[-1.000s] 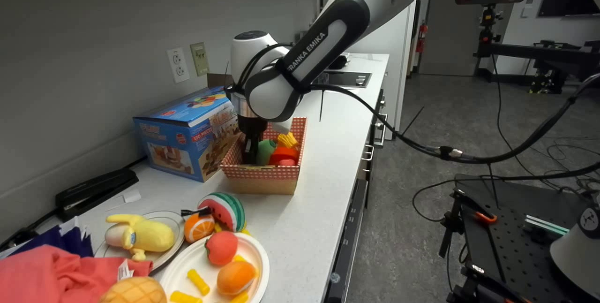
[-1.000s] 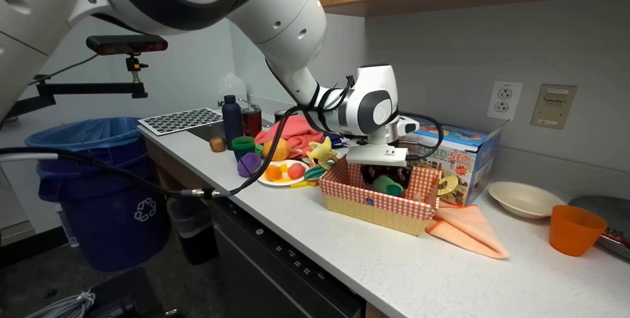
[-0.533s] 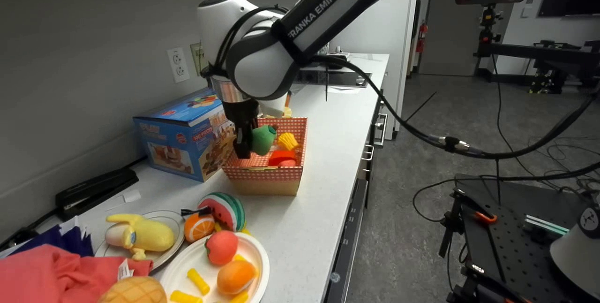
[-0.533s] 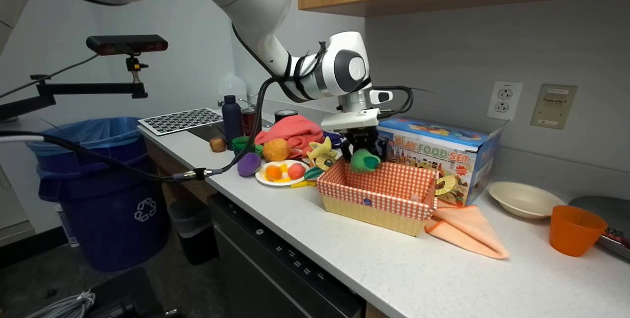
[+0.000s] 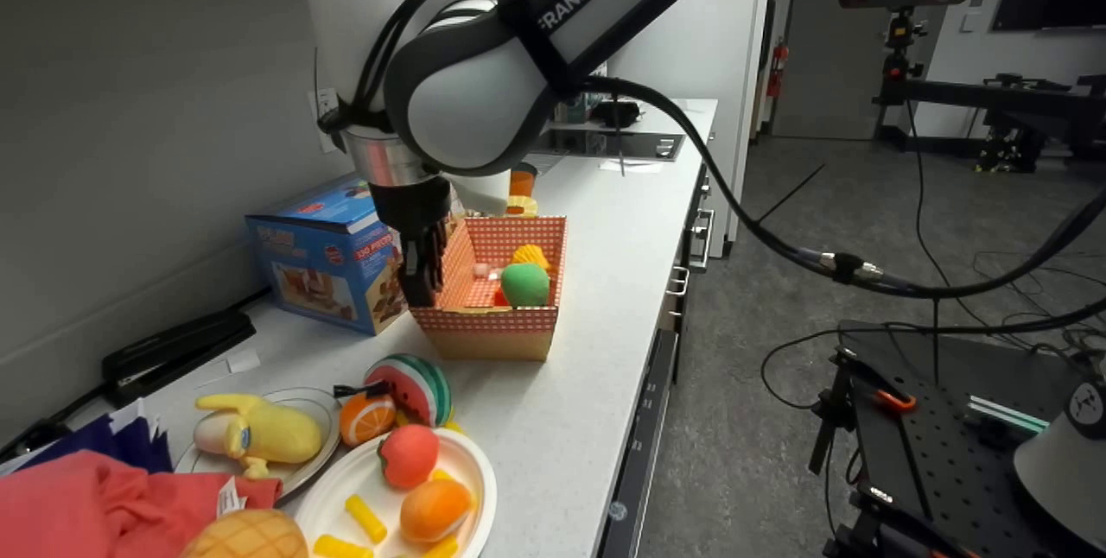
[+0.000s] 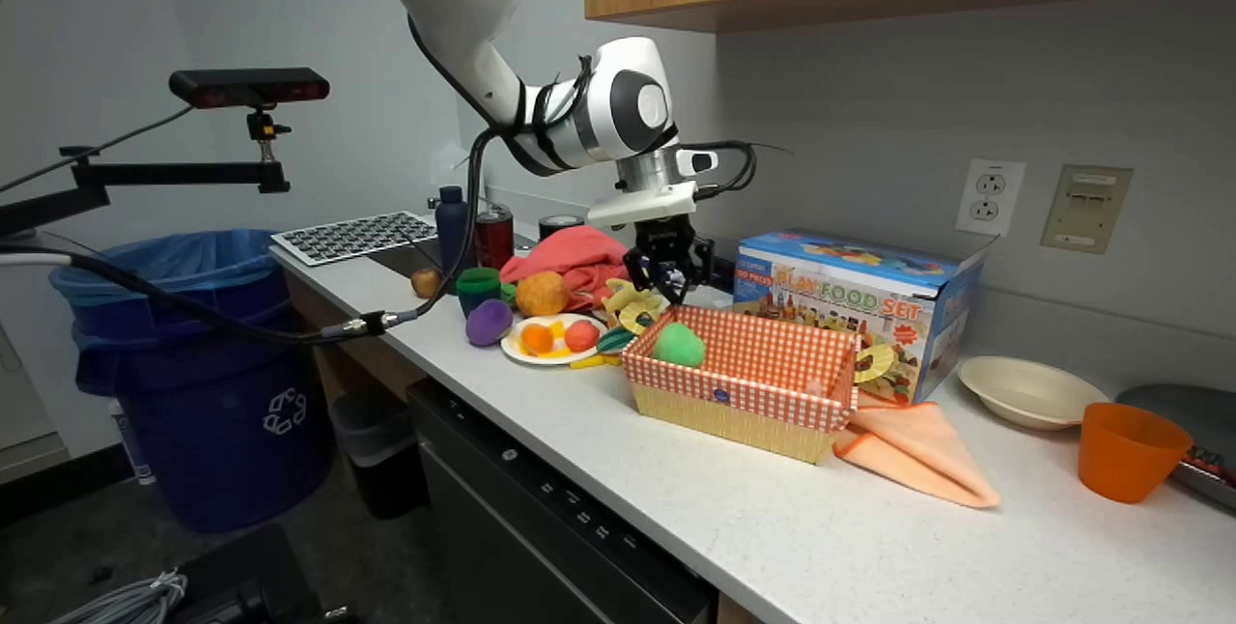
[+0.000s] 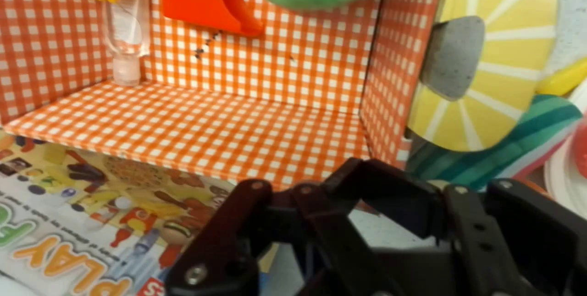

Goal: Remove the green plushy from the box and put it on the counter

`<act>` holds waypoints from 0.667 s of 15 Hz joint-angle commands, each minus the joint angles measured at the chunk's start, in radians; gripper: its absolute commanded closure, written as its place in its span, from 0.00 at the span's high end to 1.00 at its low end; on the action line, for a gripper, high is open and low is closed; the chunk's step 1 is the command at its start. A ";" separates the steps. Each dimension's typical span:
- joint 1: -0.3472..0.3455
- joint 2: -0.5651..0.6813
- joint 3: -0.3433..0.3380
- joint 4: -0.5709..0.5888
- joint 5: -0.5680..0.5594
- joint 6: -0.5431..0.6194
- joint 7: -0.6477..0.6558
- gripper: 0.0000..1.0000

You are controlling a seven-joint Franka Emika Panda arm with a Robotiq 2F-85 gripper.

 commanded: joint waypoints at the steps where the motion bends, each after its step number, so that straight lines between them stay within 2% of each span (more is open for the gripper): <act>1: 0.013 0.010 0.033 0.009 -0.005 0.032 -0.041 0.02; 6: 0.050 0.039 0.064 0.068 -0.010 0.025 -0.068 0.02; 10: 0.066 -0.005 0.057 0.057 -0.010 -0.050 -0.057 0.02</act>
